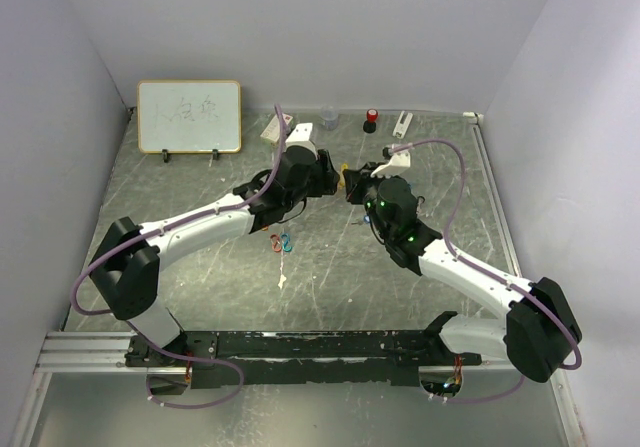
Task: Put the keys on the keyring
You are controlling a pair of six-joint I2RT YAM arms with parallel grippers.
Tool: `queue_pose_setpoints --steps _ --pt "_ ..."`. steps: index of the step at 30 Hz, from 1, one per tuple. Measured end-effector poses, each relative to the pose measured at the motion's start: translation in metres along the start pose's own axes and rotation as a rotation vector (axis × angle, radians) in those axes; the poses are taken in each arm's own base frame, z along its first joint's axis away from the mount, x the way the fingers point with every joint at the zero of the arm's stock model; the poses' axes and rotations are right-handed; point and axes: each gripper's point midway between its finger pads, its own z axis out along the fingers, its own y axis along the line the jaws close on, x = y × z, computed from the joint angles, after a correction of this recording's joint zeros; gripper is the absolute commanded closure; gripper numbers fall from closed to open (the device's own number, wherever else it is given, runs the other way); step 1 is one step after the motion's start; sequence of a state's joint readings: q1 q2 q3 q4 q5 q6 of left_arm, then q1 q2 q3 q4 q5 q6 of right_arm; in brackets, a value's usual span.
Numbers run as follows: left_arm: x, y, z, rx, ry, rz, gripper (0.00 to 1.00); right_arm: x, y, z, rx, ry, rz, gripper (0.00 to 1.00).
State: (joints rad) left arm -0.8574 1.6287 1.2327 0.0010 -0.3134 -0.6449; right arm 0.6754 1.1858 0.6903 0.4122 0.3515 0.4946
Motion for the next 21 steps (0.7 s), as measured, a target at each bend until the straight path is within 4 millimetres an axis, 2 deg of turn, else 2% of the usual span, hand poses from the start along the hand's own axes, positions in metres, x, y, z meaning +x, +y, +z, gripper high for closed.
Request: queue_pose_setpoints --steps 2,9,16,21 --pt "-0.001 0.003 0.001 -0.009 -0.002 -0.003 0.25 -0.001 -0.002 0.0 0.008 -0.005 -0.002 1.0" --pt "-0.003 0.013 -0.001 -0.036 -0.011 -0.014 0.22 -0.005 -0.002 -0.001 0.013 -0.014 -0.003 1.0" --pt "-0.009 0.026 -0.013 -0.063 -0.038 -0.027 0.16 -0.009 -0.002 -0.003 0.014 -0.025 -0.005 1.0" --pt "-0.021 0.044 -0.022 -0.1 -0.071 -0.041 0.09 -0.01 -0.004 -0.004 0.026 -0.03 -0.009 1.0"
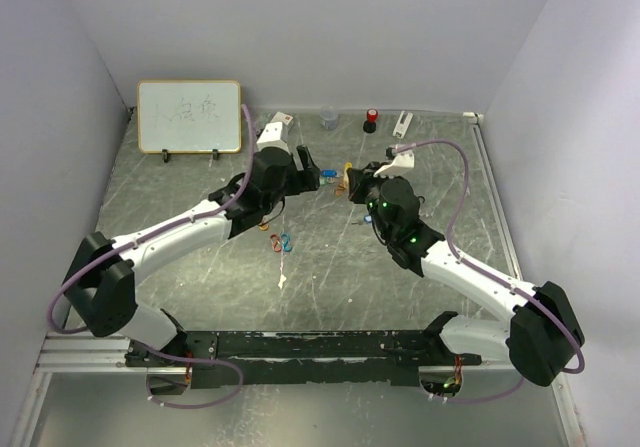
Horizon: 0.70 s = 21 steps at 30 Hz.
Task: Put the keys on the keyring
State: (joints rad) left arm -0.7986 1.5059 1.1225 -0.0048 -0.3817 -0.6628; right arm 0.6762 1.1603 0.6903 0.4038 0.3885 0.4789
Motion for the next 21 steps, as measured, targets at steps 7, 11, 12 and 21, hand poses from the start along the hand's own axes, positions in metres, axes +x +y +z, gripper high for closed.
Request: queue_pose_setpoints --steps 7,11,12,21 --pt "-0.014 0.025 -0.009 -0.044 -0.037 -0.02 0.07 -0.002 -0.021 0.001 0.117 -0.002 -0.034 1.0" --pt "-0.02 0.028 -0.014 -0.045 -0.052 -0.027 0.07 0.001 -0.043 0.004 0.208 0.008 -0.064 1.0" --pt "-0.021 0.029 -0.015 -0.047 -0.055 -0.029 0.07 0.0 -0.05 0.005 0.229 0.008 -0.067 1.0" --pt "-0.025 0.036 -0.014 -0.061 -0.062 -0.034 0.08 -0.012 -0.133 0.01 0.419 0.003 -0.063 1.0"
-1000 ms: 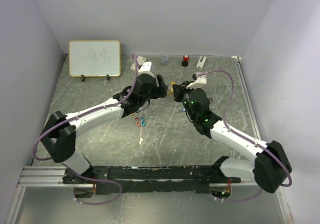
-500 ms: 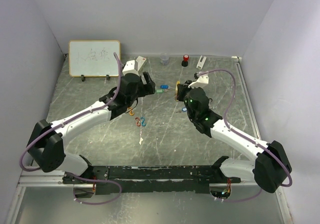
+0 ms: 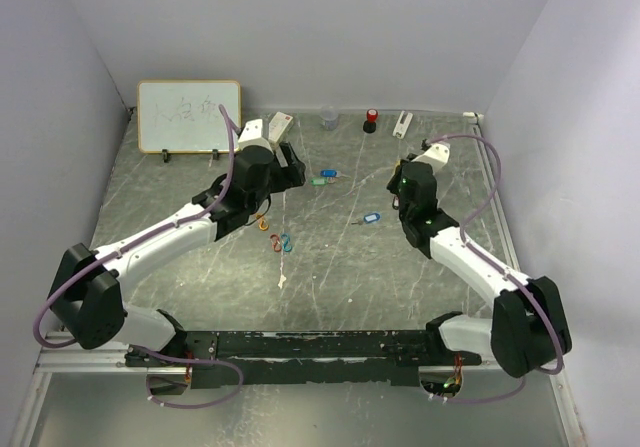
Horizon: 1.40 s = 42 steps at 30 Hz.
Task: Put the keys on the keyring
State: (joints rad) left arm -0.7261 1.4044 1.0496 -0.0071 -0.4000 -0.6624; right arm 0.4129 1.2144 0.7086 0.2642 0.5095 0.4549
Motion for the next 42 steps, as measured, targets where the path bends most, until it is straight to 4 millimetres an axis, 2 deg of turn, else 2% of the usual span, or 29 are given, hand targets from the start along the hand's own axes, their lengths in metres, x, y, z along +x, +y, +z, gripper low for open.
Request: queue_pose_setpoints --steps 5,13,17,21,26,28,31,36,41,42 --pt "-0.001 0.003 0.001 -0.007 -0.002 -0.002 0.08 0.023 -0.025 0.021 0.05 0.064 -0.018 1.0" --pt "0.002 0.014 0.01 -0.028 0.012 -0.003 0.09 0.078 -0.049 0.05 0.091 0.208 -0.058 1.0" --pt "0.005 0.022 0.014 -0.043 0.023 -0.004 0.09 0.085 -0.05 0.066 0.089 0.232 -0.059 1.0" --pt "0.008 0.028 0.017 -0.05 0.034 -0.005 0.09 0.077 -0.041 0.087 0.073 0.216 -0.051 1.0" --pt "0.007 0.032 0.019 -0.051 0.038 -0.01 0.09 0.078 -0.033 0.109 0.056 0.223 -0.053 0.83" --pt "0.006 0.033 0.019 -0.052 0.038 -0.012 0.09 0.082 -0.033 0.114 0.054 0.234 -0.056 0.73" --pt "0.005 0.034 0.02 -0.052 0.039 -0.014 0.09 0.084 -0.034 0.114 0.051 0.247 -0.059 0.58" --pt "0.006 0.034 0.02 -0.046 0.045 -0.012 0.1 0.078 -0.031 0.108 0.028 0.24 -0.061 0.57" --pt "0.012 0.033 0.022 -0.035 0.068 0.003 0.12 0.056 -0.021 0.072 -0.065 0.201 -0.053 0.56" --pt "0.017 0.034 0.025 -0.036 0.082 0.011 0.12 0.05 -0.018 0.062 -0.094 0.185 -0.048 0.5"
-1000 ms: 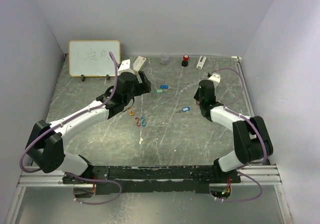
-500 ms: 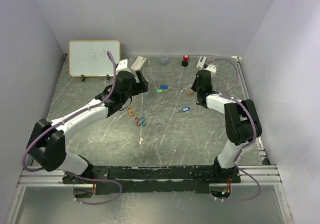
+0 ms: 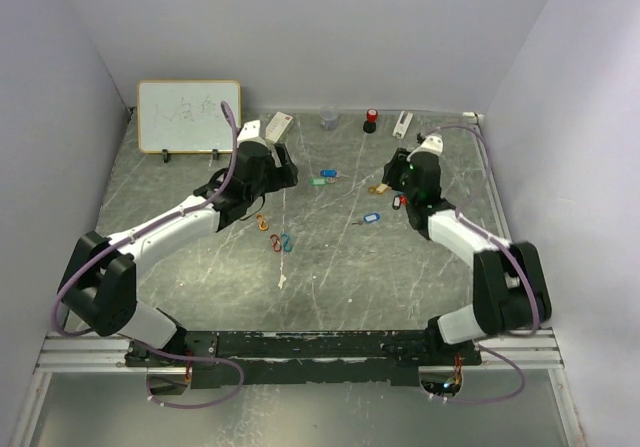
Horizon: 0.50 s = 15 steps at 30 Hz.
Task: Put the keys on the keyring
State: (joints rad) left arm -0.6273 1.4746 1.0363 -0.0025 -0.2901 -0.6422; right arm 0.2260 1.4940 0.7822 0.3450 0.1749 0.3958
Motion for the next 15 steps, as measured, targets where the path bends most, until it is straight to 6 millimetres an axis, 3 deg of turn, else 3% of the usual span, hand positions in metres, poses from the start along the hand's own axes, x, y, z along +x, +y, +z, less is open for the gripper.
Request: queue_pose_setpoints --steps 2,3,6,9,15 --pt "0.006 0.002 0.004 -0.004 0.018 0.009 0.13 -0.008 0.008 -0.019 -0.053 -0.033 0.002 0.27" --pt "0.01 0.003 0.005 -0.008 0.03 0.015 0.13 -0.014 0.013 -0.028 -0.087 -0.054 0.003 0.2" --pt "0.018 0.006 0.009 -0.013 0.055 0.025 0.15 -0.026 0.026 -0.047 -0.166 -0.095 0.003 0.25" --pt "0.024 0.006 0.012 -0.005 0.073 0.038 0.17 -0.029 0.034 -0.048 -0.195 -0.084 0.0 0.31" --pt "0.041 -0.006 0.026 0.068 0.136 0.104 0.15 -0.01 0.035 -0.043 -0.207 0.003 -0.008 0.32"
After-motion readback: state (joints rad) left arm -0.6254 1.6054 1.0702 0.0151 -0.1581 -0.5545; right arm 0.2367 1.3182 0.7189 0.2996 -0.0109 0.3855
